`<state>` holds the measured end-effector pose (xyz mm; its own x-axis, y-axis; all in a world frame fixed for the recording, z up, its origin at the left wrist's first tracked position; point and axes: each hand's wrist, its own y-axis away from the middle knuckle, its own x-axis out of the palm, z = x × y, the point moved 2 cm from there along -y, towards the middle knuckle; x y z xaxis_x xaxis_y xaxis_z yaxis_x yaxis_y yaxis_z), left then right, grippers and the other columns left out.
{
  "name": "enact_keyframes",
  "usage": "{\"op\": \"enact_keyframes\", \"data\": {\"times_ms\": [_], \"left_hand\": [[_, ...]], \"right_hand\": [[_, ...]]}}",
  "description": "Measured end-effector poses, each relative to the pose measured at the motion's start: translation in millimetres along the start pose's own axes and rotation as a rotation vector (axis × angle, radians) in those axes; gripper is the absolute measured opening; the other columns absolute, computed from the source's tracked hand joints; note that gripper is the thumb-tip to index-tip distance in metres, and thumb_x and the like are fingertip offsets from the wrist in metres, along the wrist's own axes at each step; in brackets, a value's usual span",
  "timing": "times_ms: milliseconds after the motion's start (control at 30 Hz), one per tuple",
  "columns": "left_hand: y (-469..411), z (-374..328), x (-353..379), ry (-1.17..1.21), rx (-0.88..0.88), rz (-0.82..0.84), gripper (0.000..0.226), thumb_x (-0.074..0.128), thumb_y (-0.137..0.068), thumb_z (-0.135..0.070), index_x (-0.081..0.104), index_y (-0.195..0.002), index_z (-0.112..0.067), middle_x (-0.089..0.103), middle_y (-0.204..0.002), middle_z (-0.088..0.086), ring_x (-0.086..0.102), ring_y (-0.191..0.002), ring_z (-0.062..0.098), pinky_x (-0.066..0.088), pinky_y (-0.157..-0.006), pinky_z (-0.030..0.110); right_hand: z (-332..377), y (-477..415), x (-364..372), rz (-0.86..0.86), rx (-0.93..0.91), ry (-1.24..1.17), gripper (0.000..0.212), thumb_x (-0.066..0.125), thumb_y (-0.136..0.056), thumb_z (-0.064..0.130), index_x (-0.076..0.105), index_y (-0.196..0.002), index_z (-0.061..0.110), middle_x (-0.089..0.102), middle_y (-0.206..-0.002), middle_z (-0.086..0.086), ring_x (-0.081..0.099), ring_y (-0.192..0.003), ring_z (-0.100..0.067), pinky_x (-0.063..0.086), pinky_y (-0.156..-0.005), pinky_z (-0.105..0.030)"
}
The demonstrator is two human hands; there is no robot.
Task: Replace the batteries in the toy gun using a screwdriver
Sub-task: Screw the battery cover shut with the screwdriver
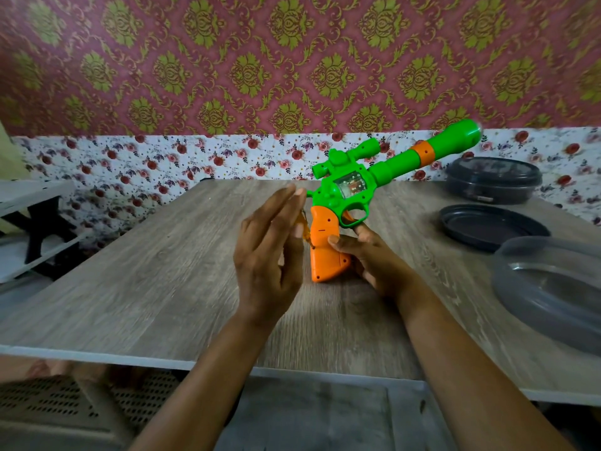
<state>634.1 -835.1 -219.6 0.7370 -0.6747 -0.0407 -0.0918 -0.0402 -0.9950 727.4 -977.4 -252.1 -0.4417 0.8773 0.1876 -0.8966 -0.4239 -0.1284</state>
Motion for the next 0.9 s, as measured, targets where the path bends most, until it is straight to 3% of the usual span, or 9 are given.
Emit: {"op": "enact_keyframes", "data": {"times_ms": [133, 233, 333, 433, 500, 667, 800, 900], "left_hand": [[-0.6, 2.3, -1.3, -0.01, -0.012, -0.022, 0.017, 0.055, -0.093, -0.016, 0.057, -0.109, -0.012, 0.046, -0.102, 0.005, 0.041, -0.095, -0.002, 0.038, -0.081, 0.01], [-0.5, 2.4, -0.3, 0.006, -0.034, -0.02, 0.017, 0.05, -0.094, -0.017, 0.051, -0.11, -0.012, 0.047, -0.101, 0.003, 0.047, -0.091, 0.005, 0.043, -0.075, 0.019], [-0.7, -0.6, 1.9, 0.023, -0.067, 0.012, 0.029, 0.042, -0.095, -0.013, 0.044, -0.124, -0.01, 0.053, -0.115, 0.0, 0.055, -0.099, 0.012, 0.047, -0.079, 0.032], [0.3, -1.6, 2.4, 0.012, -0.049, 0.032, 0.035, 0.038, -0.093, -0.006, 0.048, -0.127, -0.007, 0.053, -0.126, 0.004, 0.05, -0.119, 0.007, 0.045, -0.09, 0.031], [-0.2, 0.3, 2.1, 0.019, -0.031, 0.028, 0.032, 0.042, -0.094, -0.009, 0.052, -0.124, -0.006, 0.05, -0.128, 0.008, 0.048, -0.121, 0.009, 0.044, -0.092, 0.028], [1.0, 1.7, 0.1, -0.001, 0.003, 0.009, 0.008, 0.048, -0.093, -0.013, 0.052, -0.1, -0.011, 0.045, -0.099, 0.004, 0.044, -0.093, 0.006, 0.042, -0.073, 0.021], [-0.2, -1.2, 2.3, 0.061, -0.061, 0.031, 0.027, 0.039, -0.095, -0.012, 0.043, -0.122, -0.012, 0.055, -0.113, 0.0, 0.06, -0.095, 0.012, 0.051, -0.072, 0.039], [-0.6, -1.6, 1.4, 0.035, -0.052, 0.052, 0.034, 0.035, -0.097, -0.013, 0.042, -0.131, -0.009, 0.055, -0.129, 0.003, 0.059, -0.111, 0.011, 0.054, -0.076, 0.039]], "right_hand": [[0.0, 0.2, -0.9, 0.011, -0.003, 0.003, 0.05, 0.058, -0.086, 0.013, 0.043, -0.133, 0.021, 0.066, -0.116, -0.007, 0.065, -0.103, -0.02, 0.054, -0.088, -0.036], [1.0, 0.8, -0.5, 0.015, -0.007, 0.008, 0.047, 0.057, -0.087, 0.012, 0.043, -0.131, 0.023, 0.067, -0.113, -0.003, 0.066, -0.1, -0.016, 0.056, -0.083, -0.031], [2.1, 1.7, -0.5, 0.015, -0.006, 0.007, 0.044, 0.056, -0.088, 0.011, 0.044, -0.128, 0.025, 0.067, -0.11, 0.001, 0.067, -0.095, -0.012, 0.057, -0.077, -0.027], [3.2, 2.3, 0.3, 0.016, -0.004, 0.014, 0.041, 0.056, -0.089, 0.011, 0.044, -0.125, 0.026, 0.067, -0.106, 0.003, 0.067, -0.092, -0.009, 0.057, -0.076, -0.026], [3.8, 2.7, 0.9, 0.015, -0.011, 0.013, 0.041, 0.054, -0.089, 0.009, 0.044, -0.126, 0.025, 0.066, -0.107, 0.003, 0.068, -0.09, -0.008, 0.057, -0.074, -0.025], [5.3, 5.1, 2.3, 0.039, -0.023, 0.013, 0.041, 0.052, -0.09, 0.008, 0.043, -0.128, 0.023, 0.065, -0.113, -0.001, 0.066, -0.095, -0.012, 0.057, -0.077, -0.026], [6.2, 5.3, 2.8, 0.033, -0.032, 0.011, 0.043, 0.051, -0.091, 0.006, 0.042, -0.129, 0.022, 0.064, -0.111, 0.0, 0.065, -0.094, -0.011, 0.057, -0.076, -0.025], [5.8, 4.6, 2.4, 0.032, -0.024, 0.018, 0.041, 0.052, -0.09, 0.008, 0.043, -0.127, 0.024, 0.064, -0.111, 0.002, 0.066, -0.093, -0.01, 0.057, -0.074, -0.024]]}}
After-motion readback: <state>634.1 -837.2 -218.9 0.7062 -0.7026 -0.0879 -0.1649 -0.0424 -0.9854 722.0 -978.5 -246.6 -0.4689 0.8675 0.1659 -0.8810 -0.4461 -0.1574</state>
